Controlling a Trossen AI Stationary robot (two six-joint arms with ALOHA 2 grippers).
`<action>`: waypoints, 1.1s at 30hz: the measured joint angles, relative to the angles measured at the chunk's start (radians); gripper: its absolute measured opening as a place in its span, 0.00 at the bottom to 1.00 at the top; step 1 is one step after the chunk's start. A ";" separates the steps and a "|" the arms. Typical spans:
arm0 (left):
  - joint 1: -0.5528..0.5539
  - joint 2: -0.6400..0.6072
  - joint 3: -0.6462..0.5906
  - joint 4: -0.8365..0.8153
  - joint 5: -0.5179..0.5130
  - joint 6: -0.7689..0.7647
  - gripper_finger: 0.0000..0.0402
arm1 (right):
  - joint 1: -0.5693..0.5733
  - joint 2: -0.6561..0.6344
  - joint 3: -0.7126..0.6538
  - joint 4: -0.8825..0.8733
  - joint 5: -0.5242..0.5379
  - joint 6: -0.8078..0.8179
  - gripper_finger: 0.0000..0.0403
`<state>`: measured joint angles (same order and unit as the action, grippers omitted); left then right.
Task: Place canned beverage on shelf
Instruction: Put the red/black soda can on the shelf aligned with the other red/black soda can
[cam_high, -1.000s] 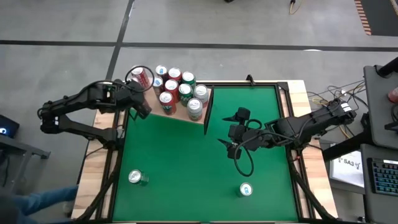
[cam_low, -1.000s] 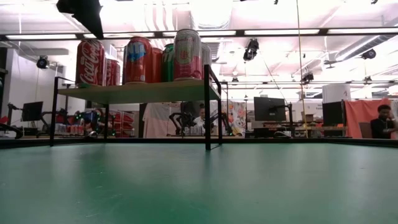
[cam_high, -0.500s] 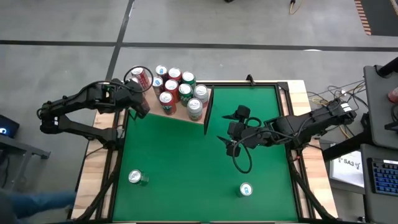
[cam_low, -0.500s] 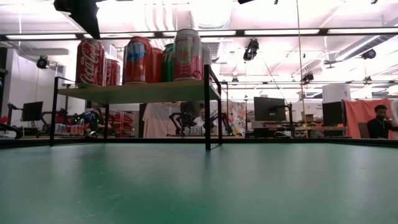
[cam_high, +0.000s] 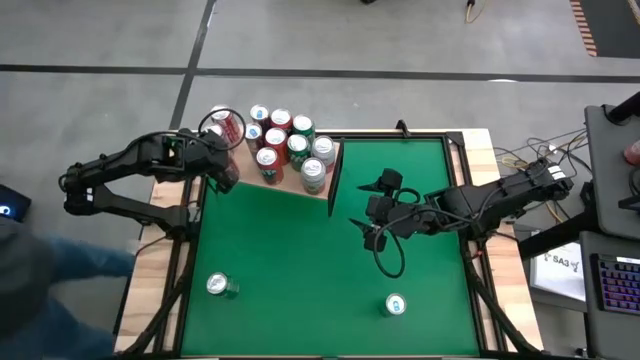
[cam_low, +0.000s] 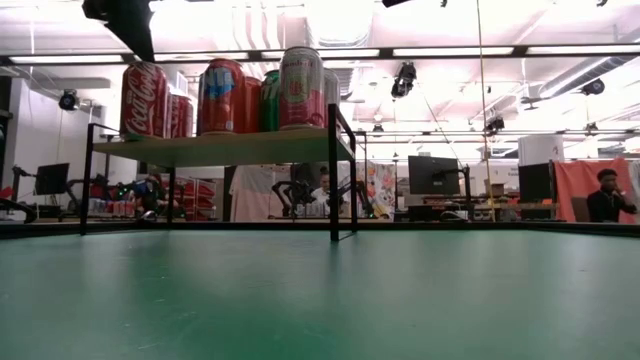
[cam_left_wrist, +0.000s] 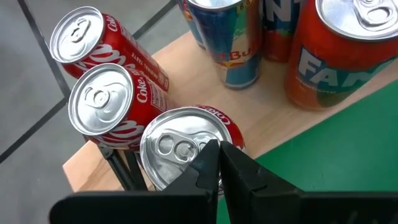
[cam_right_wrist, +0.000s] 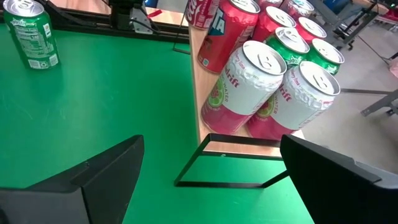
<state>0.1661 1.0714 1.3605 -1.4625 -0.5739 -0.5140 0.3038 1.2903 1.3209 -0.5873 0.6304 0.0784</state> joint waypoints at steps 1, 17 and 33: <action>0.000 0.000 0.000 -0.001 0.000 0.000 0.00 | 0.000 0.000 0.000 0.000 0.000 0.000 0.91; 0.000 -0.003 0.056 -0.045 0.022 0.086 0.00 | 0.001 0.000 0.000 0.000 -0.001 0.007 0.91; -0.017 0.091 0.064 0.129 0.030 -0.074 0.00 | 0.001 0.000 -0.005 -0.005 -0.001 0.002 0.91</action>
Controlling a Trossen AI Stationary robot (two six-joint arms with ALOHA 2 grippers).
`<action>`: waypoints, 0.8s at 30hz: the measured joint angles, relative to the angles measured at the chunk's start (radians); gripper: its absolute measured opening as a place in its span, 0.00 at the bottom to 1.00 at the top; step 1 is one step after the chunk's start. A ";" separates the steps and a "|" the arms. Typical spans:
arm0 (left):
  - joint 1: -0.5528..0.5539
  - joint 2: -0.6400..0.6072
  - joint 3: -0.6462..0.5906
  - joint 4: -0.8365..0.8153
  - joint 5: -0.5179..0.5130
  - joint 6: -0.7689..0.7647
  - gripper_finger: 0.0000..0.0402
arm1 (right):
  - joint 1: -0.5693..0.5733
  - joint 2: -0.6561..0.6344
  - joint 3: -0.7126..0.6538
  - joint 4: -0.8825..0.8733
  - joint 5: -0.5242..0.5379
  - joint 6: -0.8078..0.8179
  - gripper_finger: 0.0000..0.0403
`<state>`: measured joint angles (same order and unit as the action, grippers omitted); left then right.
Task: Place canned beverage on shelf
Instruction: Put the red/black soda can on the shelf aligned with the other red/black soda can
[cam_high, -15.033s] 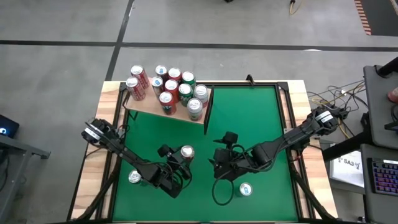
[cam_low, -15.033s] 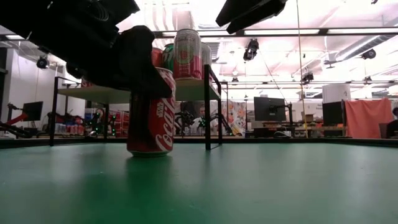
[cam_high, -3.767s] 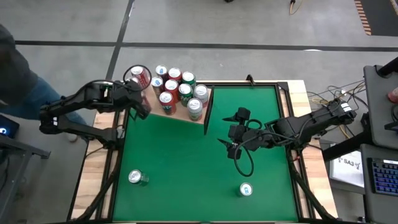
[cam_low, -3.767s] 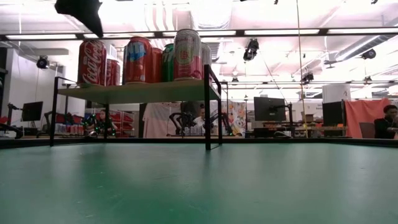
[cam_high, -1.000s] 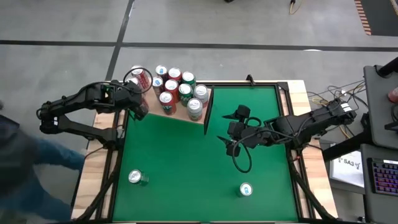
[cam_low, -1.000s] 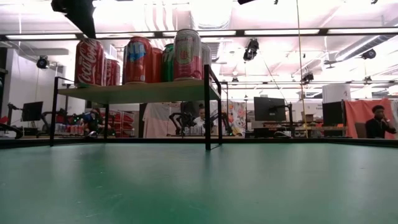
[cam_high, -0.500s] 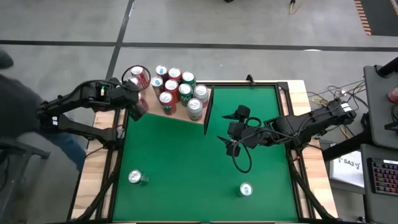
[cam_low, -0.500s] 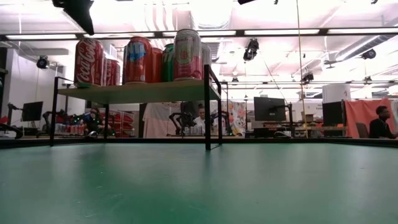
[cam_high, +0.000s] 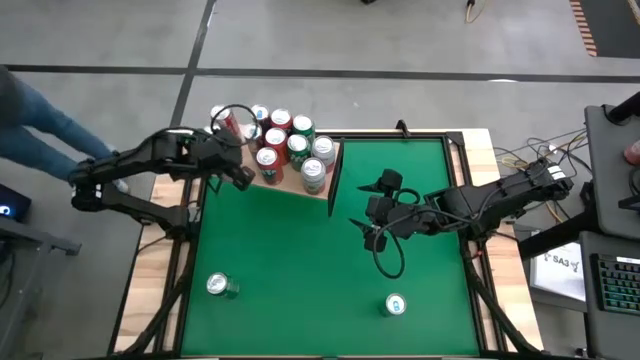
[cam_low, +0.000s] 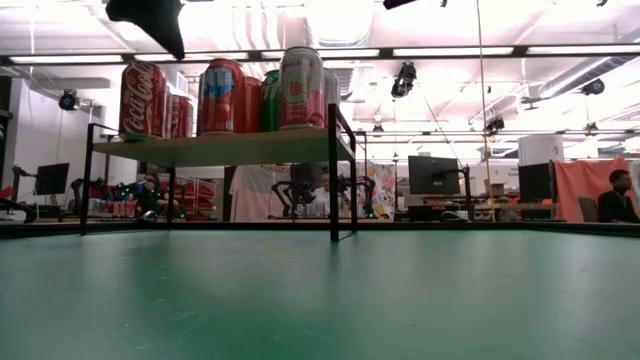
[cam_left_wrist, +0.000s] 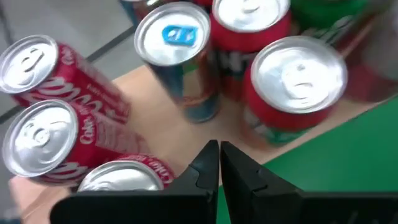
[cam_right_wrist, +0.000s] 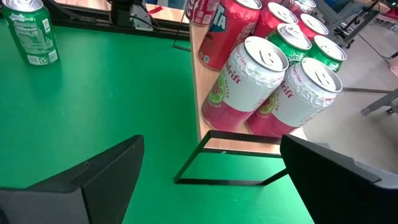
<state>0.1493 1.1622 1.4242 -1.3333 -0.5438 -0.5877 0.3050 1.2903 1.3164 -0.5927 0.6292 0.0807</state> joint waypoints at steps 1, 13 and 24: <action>0.000 0.010 0.000 -0.016 -0.012 -0.006 0.00 | 0.000 0.000 -0.002 -0.001 0.000 0.000 0.91; 0.000 0.060 -0.001 -0.154 -0.041 -0.088 0.00 | 0.000 0.000 -0.010 -0.001 0.000 -0.002 0.91; 0.000 0.051 -0.001 -0.220 0.015 -0.126 0.00 | 0.000 0.000 -0.010 -0.001 0.000 0.004 0.91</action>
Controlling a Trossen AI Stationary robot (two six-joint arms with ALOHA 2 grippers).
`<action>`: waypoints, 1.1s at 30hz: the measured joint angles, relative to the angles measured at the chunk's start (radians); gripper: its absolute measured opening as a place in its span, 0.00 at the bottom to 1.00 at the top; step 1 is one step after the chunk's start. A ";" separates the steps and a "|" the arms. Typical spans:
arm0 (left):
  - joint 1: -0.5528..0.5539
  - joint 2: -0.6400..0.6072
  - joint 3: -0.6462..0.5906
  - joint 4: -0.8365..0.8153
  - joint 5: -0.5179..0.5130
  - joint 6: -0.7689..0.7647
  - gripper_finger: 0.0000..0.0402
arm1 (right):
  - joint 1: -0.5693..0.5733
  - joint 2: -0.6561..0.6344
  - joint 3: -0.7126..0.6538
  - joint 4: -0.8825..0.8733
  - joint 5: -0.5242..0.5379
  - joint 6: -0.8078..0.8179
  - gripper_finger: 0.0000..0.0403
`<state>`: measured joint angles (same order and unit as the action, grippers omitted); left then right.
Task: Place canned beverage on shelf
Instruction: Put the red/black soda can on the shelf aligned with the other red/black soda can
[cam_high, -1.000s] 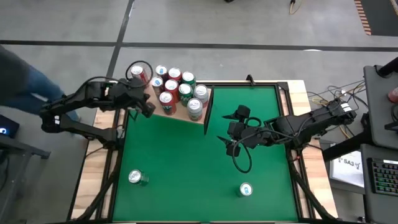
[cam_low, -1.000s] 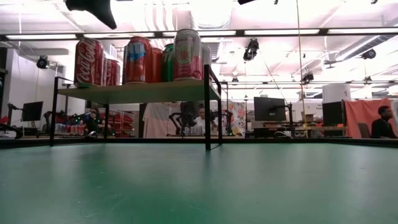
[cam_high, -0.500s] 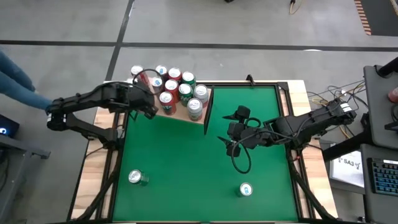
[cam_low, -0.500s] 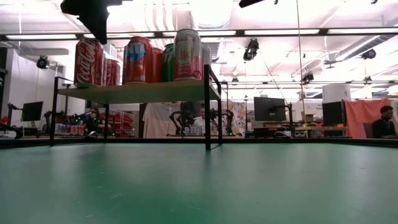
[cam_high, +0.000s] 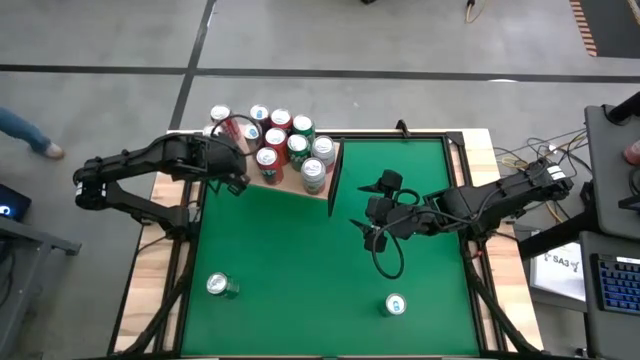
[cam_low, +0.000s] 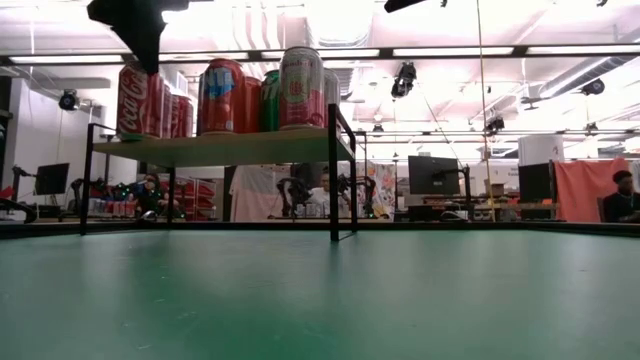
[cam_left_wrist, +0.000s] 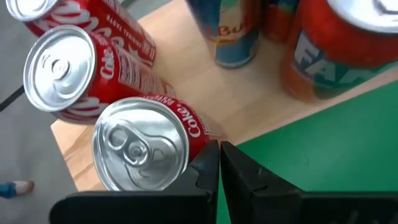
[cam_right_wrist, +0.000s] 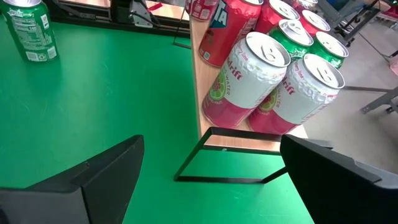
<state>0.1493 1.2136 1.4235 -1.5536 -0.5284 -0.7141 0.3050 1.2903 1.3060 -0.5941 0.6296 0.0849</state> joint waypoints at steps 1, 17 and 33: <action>0.000 -0.001 0.000 -0.007 0.003 -0.007 0.00 | 0.000 0.000 0.000 0.000 0.000 0.000 0.91; 0.000 -0.017 0.000 -0.018 0.043 -0.009 0.00 | 0.000 0.000 0.000 0.000 0.000 0.001 0.91; -0.012 -0.017 -0.002 0.144 -0.054 0.002 0.00 | 0.000 0.000 -0.002 0.000 0.000 -0.034 0.91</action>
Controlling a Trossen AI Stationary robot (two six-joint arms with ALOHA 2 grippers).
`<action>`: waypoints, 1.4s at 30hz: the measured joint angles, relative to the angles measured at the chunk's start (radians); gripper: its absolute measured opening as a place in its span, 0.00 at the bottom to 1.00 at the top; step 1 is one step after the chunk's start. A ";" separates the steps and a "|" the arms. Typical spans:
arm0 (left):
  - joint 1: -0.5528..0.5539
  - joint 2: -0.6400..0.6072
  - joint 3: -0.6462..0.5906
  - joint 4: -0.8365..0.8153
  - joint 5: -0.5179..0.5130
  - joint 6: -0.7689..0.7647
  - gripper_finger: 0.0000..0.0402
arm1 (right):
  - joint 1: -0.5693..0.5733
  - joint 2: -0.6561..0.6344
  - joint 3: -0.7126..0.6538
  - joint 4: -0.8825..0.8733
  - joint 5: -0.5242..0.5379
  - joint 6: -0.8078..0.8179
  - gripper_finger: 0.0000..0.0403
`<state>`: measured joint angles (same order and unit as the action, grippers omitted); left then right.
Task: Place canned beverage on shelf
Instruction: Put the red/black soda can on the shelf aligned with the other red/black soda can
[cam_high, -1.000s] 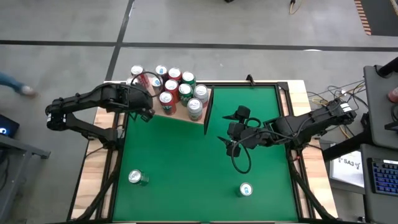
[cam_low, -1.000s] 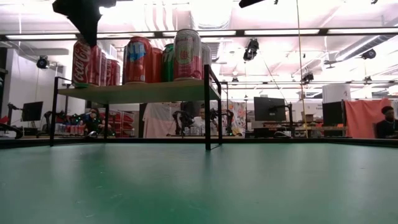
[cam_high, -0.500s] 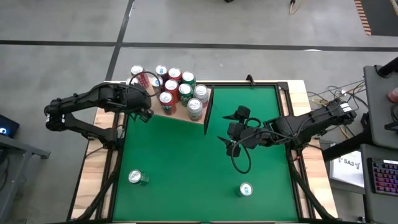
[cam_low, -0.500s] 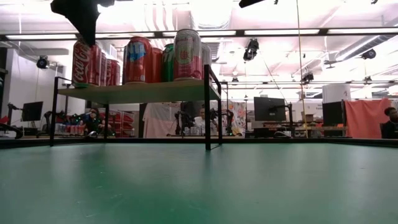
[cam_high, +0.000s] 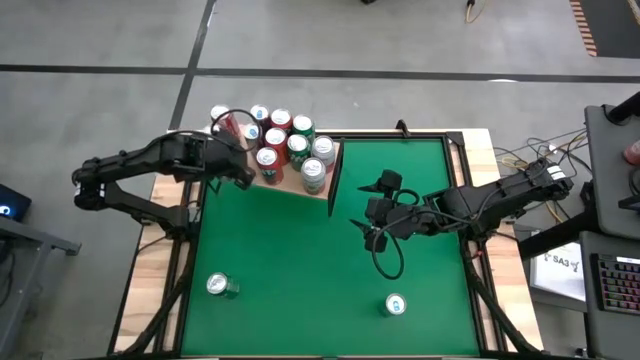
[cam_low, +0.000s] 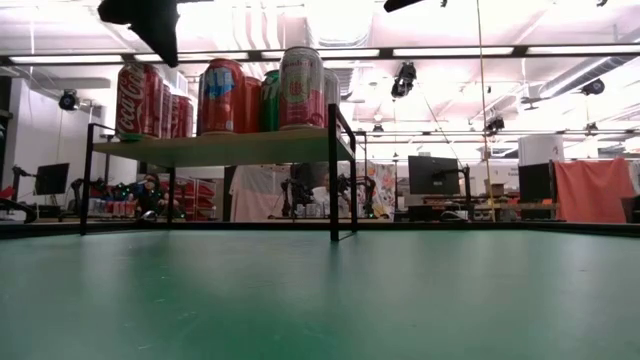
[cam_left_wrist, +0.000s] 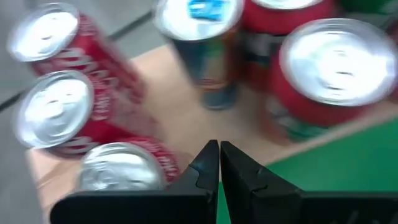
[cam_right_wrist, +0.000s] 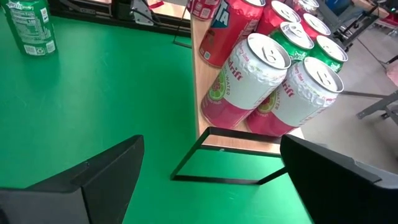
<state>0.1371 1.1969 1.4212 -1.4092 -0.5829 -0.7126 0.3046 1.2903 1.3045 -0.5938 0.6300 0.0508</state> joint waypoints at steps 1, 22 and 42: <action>0.000 0.006 -0.002 -0.019 -0.029 -0.023 0.00 | 0.000 0.000 0.000 0.000 0.000 0.000 0.91; 0.000 0.055 -0.005 -0.162 -0.054 -0.083 0.00 | 0.000 0.000 0.000 0.001 0.000 0.044 0.91; 0.002 0.051 -0.022 -0.162 0.000 -0.250 0.00 | 0.000 0.000 0.000 0.114 0.000 0.000 0.91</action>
<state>0.1392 1.2484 1.3995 -1.5709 -0.5826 -0.9624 0.3046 1.2907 1.3041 -0.4797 0.6296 0.0509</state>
